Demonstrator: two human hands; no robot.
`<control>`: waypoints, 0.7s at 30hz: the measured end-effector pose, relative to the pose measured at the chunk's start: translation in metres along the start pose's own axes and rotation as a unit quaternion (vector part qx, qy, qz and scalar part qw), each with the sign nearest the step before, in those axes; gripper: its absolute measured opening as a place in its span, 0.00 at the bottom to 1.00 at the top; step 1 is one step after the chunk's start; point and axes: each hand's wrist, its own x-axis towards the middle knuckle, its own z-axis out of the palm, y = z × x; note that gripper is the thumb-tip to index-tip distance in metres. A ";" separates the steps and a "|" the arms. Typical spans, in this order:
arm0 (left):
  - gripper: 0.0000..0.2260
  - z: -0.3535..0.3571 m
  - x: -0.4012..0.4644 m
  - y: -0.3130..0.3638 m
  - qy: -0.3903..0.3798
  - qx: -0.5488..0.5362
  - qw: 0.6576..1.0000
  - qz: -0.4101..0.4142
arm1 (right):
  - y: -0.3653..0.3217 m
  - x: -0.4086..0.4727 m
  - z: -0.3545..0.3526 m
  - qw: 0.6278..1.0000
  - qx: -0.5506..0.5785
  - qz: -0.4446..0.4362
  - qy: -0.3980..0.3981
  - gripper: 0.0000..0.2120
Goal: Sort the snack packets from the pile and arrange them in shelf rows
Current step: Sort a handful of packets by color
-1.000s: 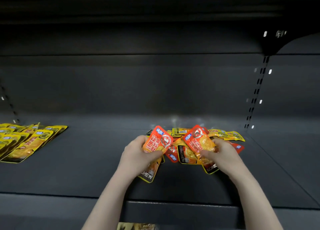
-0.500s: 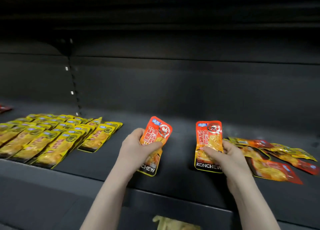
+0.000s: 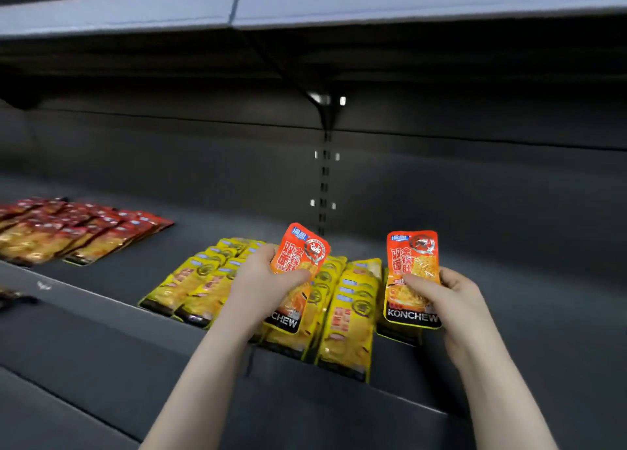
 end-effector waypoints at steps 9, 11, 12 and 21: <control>0.19 -0.104 0.065 -0.063 0.078 0.006 0.996 -0.039 | 0.013 0.034 0.138 0.998 -0.049 -0.024 -0.044 0.04; 0.20 -0.127 0.077 -0.075 0.074 0.011 0.996 -0.046 | 0.016 0.036 0.167 0.997 -0.058 -0.022 -0.043 0.03; 0.20 -0.140 0.085 -0.082 0.071 0.010 0.996 -0.047 | 0.016 0.037 0.183 0.997 -0.059 -0.022 -0.046 0.03; 0.17 -0.298 0.170 -0.164 0.054 0.012 0.998 -0.002 | 0.055 0.029 0.357 0.997 -0.066 -0.036 0.011 0.03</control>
